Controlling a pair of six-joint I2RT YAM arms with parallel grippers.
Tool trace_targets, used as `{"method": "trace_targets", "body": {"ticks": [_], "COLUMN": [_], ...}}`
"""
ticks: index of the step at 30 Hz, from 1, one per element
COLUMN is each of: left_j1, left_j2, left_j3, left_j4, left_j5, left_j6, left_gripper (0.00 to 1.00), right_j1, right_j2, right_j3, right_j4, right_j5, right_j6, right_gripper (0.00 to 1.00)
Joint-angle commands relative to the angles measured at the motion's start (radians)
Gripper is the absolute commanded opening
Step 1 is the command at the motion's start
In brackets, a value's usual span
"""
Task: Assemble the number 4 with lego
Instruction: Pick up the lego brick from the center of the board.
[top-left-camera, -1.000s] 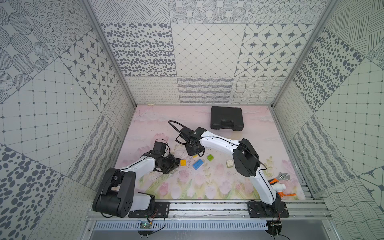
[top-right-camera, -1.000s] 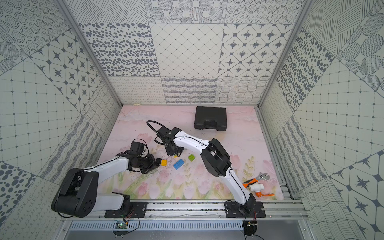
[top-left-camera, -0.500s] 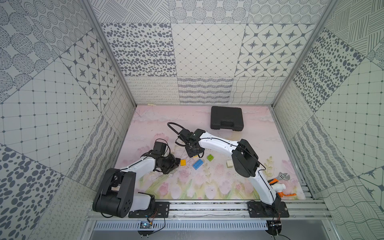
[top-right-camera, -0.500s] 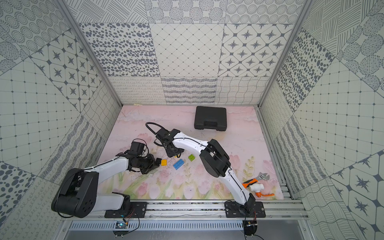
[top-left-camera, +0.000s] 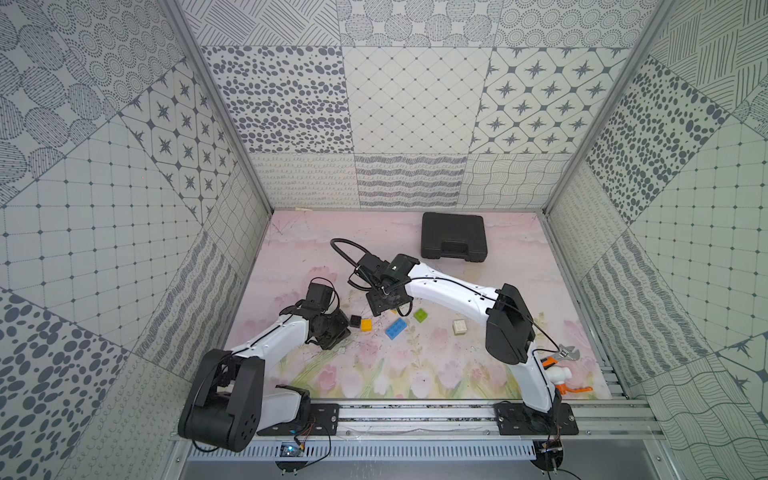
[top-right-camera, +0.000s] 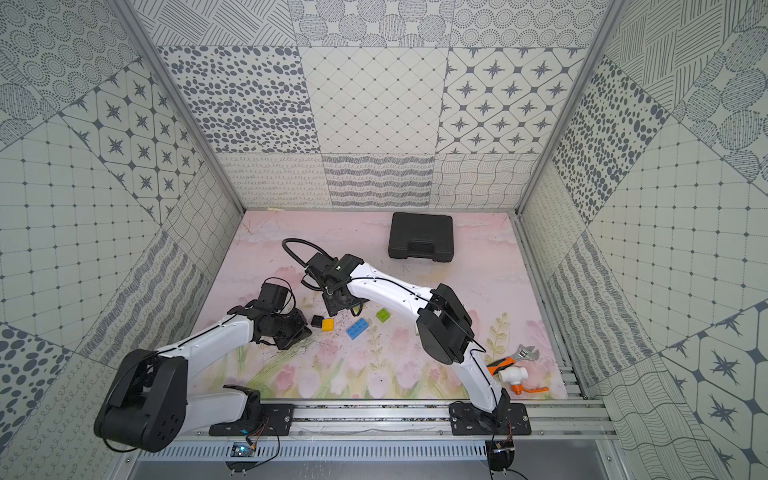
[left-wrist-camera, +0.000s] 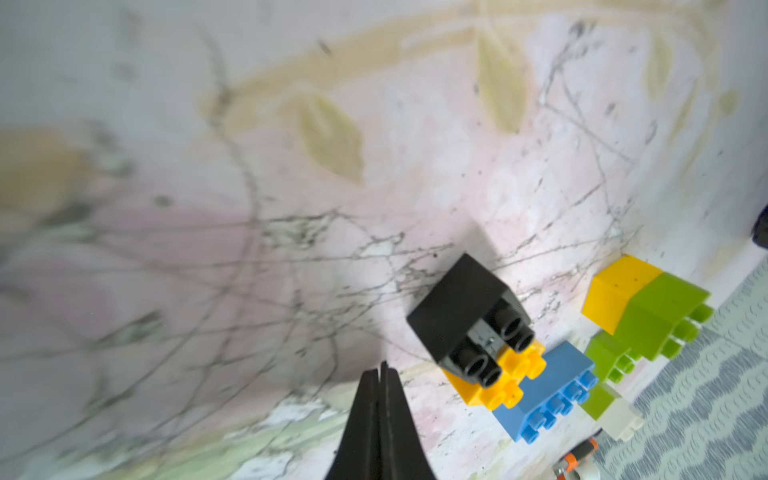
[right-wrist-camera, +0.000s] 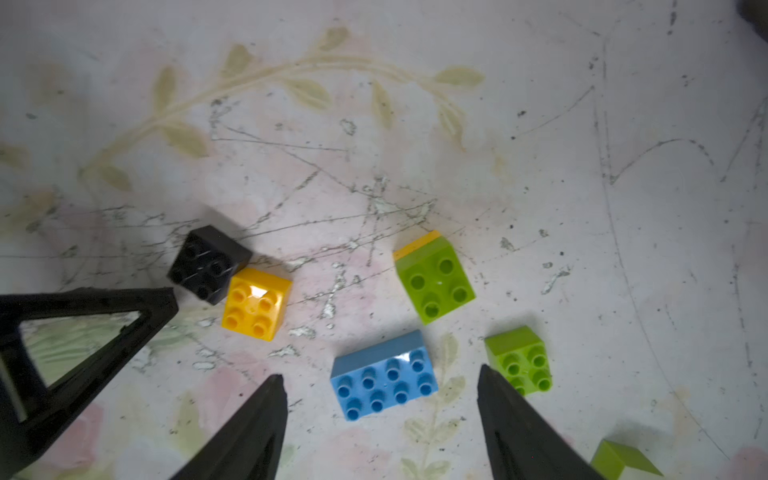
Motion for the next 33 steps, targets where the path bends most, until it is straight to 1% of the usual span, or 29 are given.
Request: {"method": "trace_targets", "body": {"ticks": [1,4,7,10,16,20,23,25,27,33], "left_j1": [0.036,0.063,0.093,0.098,0.099,0.099,0.099,0.098,0.096,0.044], "left_j2": [-0.114,-0.111,-0.036,0.047,0.11,0.138,0.154,0.164,0.18,0.241], "left_j3": [0.035,0.047,0.056,0.087,0.116,0.117,0.11,0.106,0.106,0.117], "left_j4": [-0.283,-0.28,-0.213,-0.158,-0.085,-0.058,-0.04,0.001,0.02,0.06], "left_j5": [-0.263,-0.251,-0.18,-0.138,-0.105,-0.088,-0.061,-0.05,-0.033,-0.004], "left_j6": [-0.033,-0.015,-0.003,-0.004,-0.025,-0.022,-0.016,-0.012,-0.008,-0.015], "left_gripper": [0.0,0.0,0.0,0.0,0.0,0.0,0.0,0.0,0.0,0.0], "right_j1": [0.048,0.073,0.078,0.077,0.069,0.057,0.051,0.051,0.051,0.046], "right_j2": [0.045,0.135,0.2,0.258,0.303,0.308,0.303,0.296,0.281,0.183], "right_j3": [0.066,0.155,0.208,0.257,0.263,0.233,0.213,0.209,0.2,0.173], "right_j4": [0.027,-0.008,-0.017,-0.051,-0.05,-0.021,-0.006,-0.006,-0.002,-0.027], "right_j5": [-0.052,-0.058,-0.063,-0.054,-0.058,-0.071,-0.081,-0.083,-0.079,0.006], "right_j6": [0.042,0.048,0.055,0.062,0.075,0.092,0.093,0.091,0.088,0.086], "right_gripper": [0.77,0.77,0.76,0.74,0.67,0.53,0.4,0.34,0.3,0.27]}}
